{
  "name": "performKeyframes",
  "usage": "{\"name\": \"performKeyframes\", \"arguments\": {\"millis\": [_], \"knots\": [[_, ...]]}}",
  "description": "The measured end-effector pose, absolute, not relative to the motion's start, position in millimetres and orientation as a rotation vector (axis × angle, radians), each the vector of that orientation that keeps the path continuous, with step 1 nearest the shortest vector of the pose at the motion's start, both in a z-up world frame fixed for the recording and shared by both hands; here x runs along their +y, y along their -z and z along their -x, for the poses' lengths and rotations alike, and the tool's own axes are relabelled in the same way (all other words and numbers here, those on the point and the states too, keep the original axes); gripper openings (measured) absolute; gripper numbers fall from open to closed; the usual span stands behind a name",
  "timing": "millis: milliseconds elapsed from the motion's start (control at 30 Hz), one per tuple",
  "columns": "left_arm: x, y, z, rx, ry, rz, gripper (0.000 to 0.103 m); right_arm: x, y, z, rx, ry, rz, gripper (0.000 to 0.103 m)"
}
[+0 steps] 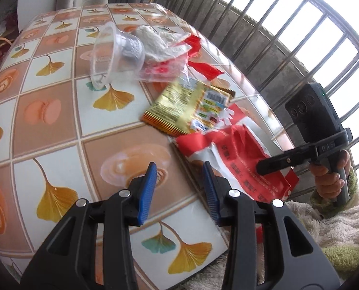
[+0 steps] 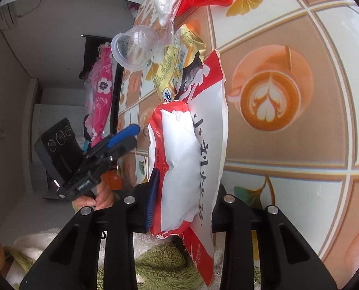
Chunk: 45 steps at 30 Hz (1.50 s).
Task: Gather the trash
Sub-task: 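Hold the snack bag in the right gripper while the left moves over the yellow packet, then grasp the yellow snack packet with the left gripper and lift it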
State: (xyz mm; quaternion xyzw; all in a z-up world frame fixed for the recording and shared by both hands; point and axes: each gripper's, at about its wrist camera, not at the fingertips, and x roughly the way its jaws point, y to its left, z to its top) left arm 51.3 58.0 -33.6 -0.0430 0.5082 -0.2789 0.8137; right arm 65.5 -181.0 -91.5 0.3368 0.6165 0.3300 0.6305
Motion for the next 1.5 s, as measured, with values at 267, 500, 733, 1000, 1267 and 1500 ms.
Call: {"name": "performKeyframes", "arguments": {"millis": [267,500,733,1000,1267,1500], "knots": [[42,34,-96,1.063,0.518,0.077,0.037,-175,95,-71,1.447,-0.79,-0.769,0.032],[13,45,-117,1.074,0.491,-0.03,0.037,-180,99,-73,1.442,-0.813,-0.775,0.032],[-2,48,-114,1.052,0.453,-0.18,0.037,-188,102,-73,1.432,-0.817,-0.779,0.032],[-18,48,-105,1.017,0.439,-0.285,0.026,-191,101,-66,1.422,-0.793,-0.783,0.032],[-19,49,-103,0.976,0.401,-0.335,0.0,-216,92,-54,1.386,-0.694,-0.816,0.032],[-9,46,-100,0.983,0.431,-0.249,0.0,-260,75,-42,1.294,-0.561,-0.867,0.032]]}}
